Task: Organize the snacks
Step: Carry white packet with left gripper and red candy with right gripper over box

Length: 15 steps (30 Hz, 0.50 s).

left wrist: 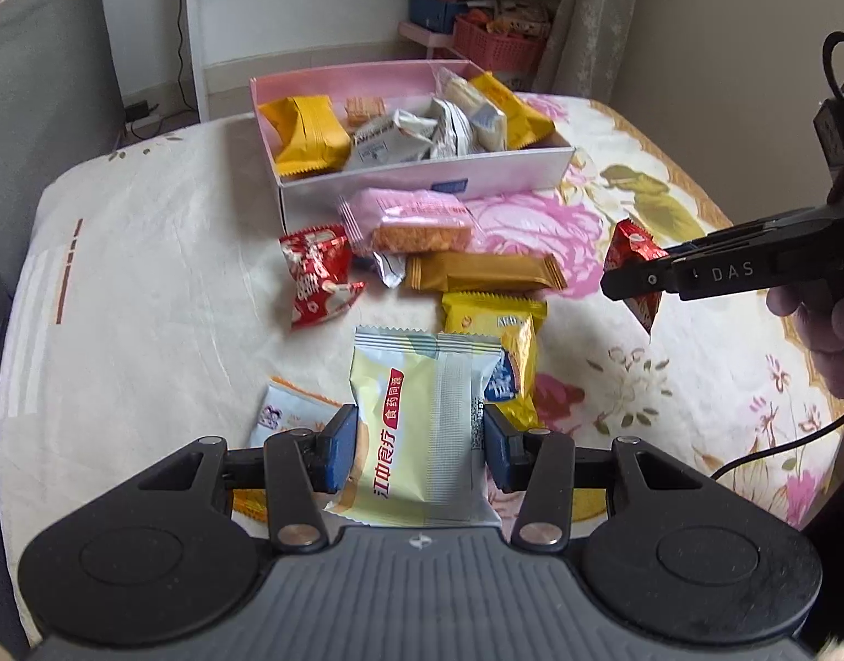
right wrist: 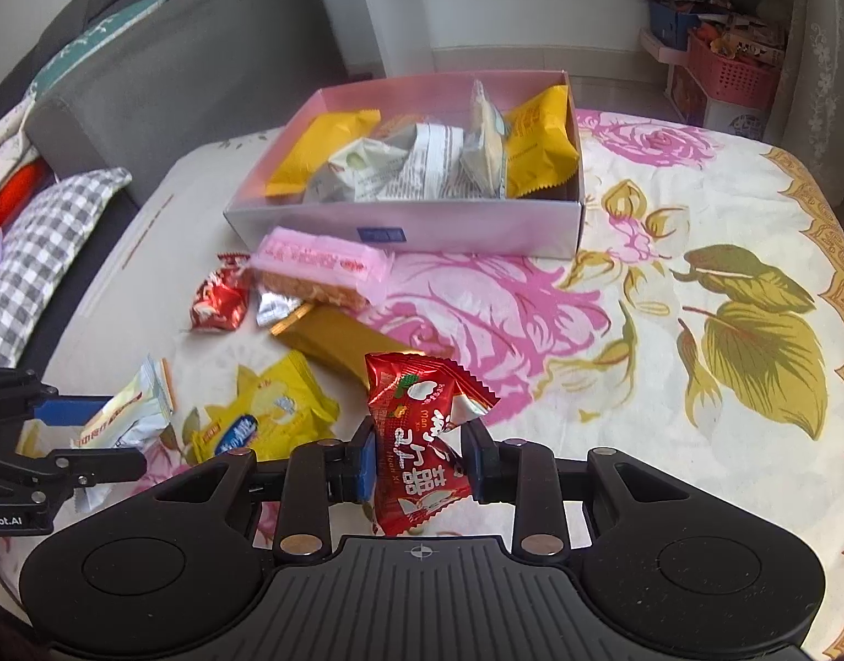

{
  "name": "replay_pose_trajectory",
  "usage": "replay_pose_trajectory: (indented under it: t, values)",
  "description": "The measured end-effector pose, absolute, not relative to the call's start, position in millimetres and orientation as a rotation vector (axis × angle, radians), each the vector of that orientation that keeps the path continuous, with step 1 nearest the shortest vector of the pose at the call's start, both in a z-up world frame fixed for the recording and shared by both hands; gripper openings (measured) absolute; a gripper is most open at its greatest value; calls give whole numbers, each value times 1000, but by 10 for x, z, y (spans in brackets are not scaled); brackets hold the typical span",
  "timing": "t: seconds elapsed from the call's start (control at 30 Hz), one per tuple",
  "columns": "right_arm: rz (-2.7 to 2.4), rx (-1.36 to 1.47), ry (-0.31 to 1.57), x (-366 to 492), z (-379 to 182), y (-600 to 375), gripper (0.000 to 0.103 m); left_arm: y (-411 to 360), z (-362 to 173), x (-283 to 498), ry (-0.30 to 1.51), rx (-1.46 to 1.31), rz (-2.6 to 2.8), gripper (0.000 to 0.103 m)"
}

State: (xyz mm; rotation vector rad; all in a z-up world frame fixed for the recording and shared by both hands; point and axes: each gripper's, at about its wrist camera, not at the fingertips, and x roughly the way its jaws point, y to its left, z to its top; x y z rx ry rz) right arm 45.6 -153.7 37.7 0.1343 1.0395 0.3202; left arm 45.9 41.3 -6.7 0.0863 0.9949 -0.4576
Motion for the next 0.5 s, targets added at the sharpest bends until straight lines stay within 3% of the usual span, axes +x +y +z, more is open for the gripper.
replay_pose_trajectory:
  t: [0.5]
  values:
    - [262,372,978,959,591,-1718,30,400,145,990,937,-91,-336,43]
